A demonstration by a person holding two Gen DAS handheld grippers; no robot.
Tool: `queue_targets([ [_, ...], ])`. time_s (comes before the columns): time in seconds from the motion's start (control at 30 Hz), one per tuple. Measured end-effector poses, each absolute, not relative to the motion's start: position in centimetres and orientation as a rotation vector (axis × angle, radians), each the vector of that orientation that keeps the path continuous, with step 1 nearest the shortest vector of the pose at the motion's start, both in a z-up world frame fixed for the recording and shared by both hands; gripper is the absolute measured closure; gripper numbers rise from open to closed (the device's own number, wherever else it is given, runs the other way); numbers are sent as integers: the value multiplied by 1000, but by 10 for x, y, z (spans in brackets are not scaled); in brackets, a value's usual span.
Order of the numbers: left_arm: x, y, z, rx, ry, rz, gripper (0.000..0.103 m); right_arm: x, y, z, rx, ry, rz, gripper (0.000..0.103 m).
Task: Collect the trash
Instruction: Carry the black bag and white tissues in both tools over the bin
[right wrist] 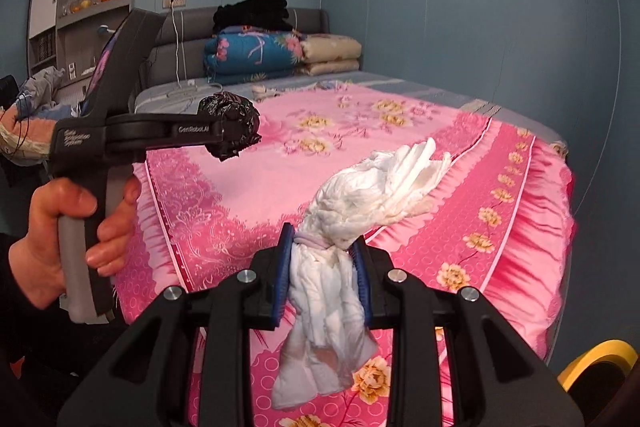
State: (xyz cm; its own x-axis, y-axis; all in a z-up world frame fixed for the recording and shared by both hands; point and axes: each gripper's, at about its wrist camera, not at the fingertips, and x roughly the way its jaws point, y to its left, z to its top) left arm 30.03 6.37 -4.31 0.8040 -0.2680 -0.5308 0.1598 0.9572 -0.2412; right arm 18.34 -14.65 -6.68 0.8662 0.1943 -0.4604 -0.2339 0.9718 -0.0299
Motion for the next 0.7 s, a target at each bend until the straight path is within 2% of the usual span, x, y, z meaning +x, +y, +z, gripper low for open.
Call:
queue_targets([
  [0.7, 175, -30, 42, -105, 437, -413, 71, 95, -224, 8, -63, 283, 93, 76],
])
